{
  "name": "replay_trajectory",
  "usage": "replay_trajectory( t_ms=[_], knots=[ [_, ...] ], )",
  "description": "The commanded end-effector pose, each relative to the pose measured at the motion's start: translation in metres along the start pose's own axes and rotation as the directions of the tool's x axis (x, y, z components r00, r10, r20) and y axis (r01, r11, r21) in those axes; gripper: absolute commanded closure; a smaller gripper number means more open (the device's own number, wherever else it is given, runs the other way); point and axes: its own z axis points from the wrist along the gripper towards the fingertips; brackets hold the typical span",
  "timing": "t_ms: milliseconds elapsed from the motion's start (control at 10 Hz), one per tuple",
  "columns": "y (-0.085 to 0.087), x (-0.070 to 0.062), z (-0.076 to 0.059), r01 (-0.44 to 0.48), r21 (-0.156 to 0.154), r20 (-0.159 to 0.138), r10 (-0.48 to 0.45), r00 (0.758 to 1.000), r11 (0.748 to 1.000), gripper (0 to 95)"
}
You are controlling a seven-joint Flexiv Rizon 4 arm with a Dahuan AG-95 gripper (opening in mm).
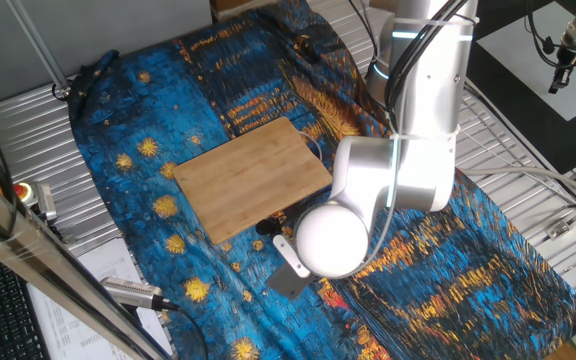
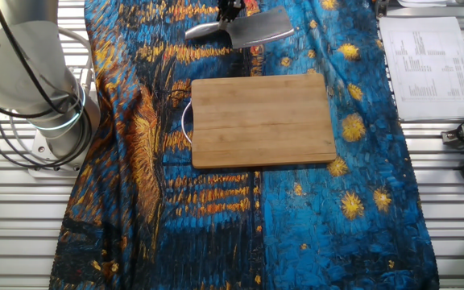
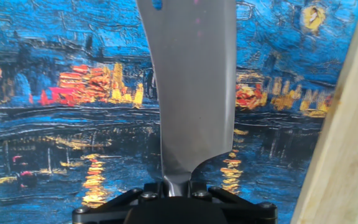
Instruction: Put the knife on the cutting board
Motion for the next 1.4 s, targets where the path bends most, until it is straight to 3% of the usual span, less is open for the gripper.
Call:
replay_trajectory(
  t_ms=[100,1100,1400],
  knots=[
    [-0.004,0.001,-0.002,0.002,-0.003,0.001,-0.002,1.000,1.000,95.0],
    [-0.028,-0.001,-0.018,0.025,-0.017,0.003,-0.025,1.000,1.000,95.0],
    [-0.030,0.003,-0.017,0.031,-0.048,0.012,-0.031,0.999,0.998,95.0]
  ],
)
